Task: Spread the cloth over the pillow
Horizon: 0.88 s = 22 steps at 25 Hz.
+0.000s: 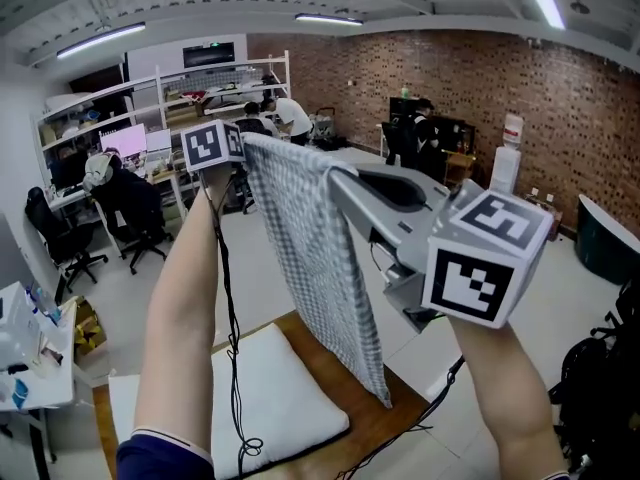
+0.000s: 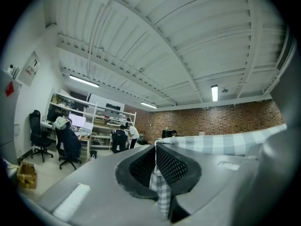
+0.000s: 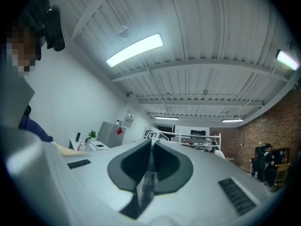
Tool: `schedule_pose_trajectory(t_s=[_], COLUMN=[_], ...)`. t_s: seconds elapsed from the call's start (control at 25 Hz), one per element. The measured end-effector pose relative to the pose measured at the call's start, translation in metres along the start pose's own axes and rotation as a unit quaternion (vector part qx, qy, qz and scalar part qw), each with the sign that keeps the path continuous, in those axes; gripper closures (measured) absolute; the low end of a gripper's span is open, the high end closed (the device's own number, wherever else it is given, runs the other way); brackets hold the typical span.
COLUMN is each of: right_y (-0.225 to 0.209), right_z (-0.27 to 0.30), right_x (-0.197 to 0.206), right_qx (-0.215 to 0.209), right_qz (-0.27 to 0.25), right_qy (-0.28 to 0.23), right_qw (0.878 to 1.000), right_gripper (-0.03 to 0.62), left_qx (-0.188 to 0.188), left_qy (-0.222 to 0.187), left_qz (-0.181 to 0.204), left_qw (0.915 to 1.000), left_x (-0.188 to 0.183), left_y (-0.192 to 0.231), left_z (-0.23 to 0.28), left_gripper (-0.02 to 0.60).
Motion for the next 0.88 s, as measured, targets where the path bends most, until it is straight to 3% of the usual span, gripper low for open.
schedule_pose_trajectory(t_s=[0.6,0.88], right_y=[0.129,0.197], right_z=[0.112,0.161], right_x=[0.054,0.083], right_qx=[-0.128,-0.177], right_qz=[0.064,0.117], right_qy=[-0.010,-0.008], right_qw=[0.990,0.977], right_gripper=[0.591,0.591], left_qx=[-0.052,-0.099], left_qy=[0.029,0.062], left_qz=[-0.065,-0.066], left_qw=[0.9961,0.9910], left_x=[0.073,0.116], left_y=[0.193,0.285], left_z=[-0.069,-0.110], left_gripper=[0.565,0.565])
Point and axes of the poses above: the fingertips, and each gripper's own axes: z forward along the fingers, y to its left, x out of its underside, the point moved 5 cm from there along -z, backward along the fingers, and after that the axes turned 13 degrees about -x, right-handed, at the moved point
